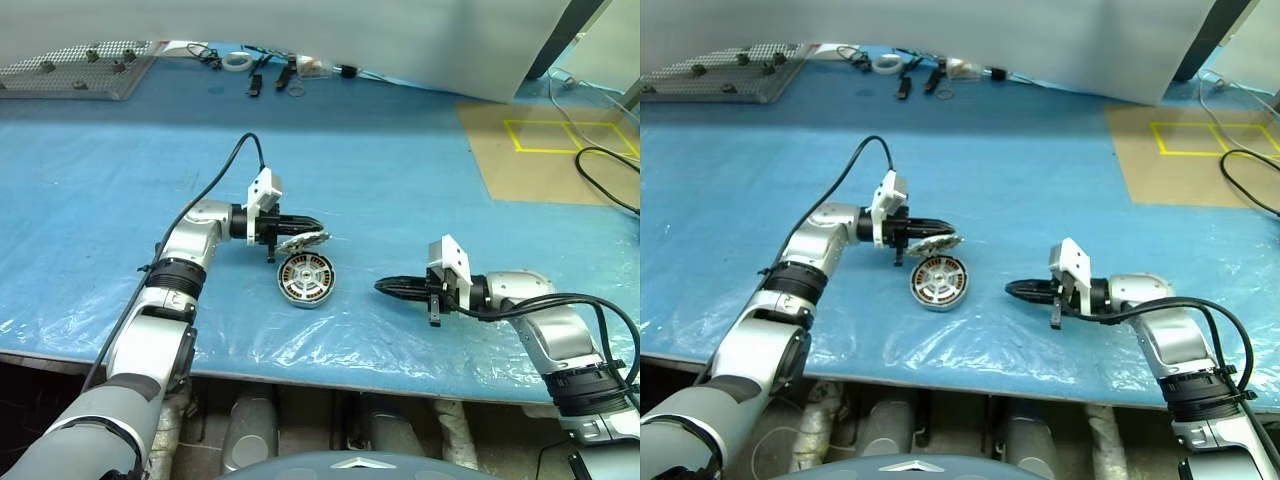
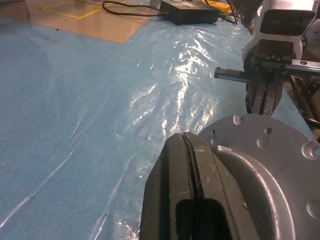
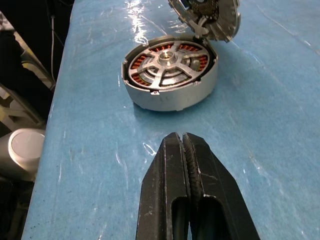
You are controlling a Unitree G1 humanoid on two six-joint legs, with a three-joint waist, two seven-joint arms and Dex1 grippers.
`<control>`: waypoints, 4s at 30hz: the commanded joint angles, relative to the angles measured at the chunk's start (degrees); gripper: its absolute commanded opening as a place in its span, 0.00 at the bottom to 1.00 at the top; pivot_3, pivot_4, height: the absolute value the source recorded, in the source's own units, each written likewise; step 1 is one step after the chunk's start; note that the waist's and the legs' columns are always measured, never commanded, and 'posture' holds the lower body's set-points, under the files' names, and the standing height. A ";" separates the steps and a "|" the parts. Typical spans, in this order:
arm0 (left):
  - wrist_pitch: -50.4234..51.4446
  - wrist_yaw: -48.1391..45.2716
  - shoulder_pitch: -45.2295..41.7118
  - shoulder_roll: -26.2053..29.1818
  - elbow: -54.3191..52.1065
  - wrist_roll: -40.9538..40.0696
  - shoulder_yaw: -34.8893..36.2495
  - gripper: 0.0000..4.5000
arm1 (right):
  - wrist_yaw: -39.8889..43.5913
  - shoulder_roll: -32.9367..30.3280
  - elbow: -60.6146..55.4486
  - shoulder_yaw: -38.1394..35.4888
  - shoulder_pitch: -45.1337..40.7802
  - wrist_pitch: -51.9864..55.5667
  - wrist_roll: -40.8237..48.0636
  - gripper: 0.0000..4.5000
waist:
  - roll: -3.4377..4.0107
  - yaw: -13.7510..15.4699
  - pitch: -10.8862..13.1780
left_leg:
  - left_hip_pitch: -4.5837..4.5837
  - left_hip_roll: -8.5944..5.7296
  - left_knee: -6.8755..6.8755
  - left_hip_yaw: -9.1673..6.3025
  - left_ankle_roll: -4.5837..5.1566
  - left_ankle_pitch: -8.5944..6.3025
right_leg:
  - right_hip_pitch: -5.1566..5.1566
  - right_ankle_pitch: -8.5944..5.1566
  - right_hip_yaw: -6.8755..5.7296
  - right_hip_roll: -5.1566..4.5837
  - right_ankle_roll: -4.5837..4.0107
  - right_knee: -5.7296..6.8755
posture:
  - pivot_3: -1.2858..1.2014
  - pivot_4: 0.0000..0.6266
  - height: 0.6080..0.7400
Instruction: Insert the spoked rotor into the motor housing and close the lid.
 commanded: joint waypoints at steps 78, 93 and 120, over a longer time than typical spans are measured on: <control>4.78 22.04 47.51 13.81 -53.28 -13.42 7.34 0.00 | 4.32 13.00 18.05 13.26 -20.93 -13.80 -8.85 0.99 | 0.15 -1.86 -0.01 | 0.24 0.09 -0.03 0.07 0.07 -0.03 | 0.32 -0.09 0.04 0.10 -0.16 -0.31 | 0.52 0.24 1.00; -2.99 20.49 47.40 12.85 -49.16 -12.40 5.99 0.00 | 6.38 18.43 28.51 15.95 -25.10 -18.97 -12.69 0.99 | 0.14 -1.87 -0.02 | 0.27 0.11 0.02 0.08 0.07 -0.03 | 0.32 -0.09 0.06 0.10 -0.17 -0.23 | 0.52 0.24 1.00; 3.45 26.66 48.20 15.26 -57.89 -13.45 6.56 0.00 | 4.57 22.66 34.09 15.82 -26.65 -22.36 -15.19 0.65 | 0.14 -1.93 -0.02 | 0.31 0.13 0.17 0.10 0.07 -0.03 | 0.29 -0.10 0.11 0.10 -0.20 0.02 | 0.52 0.24 1.00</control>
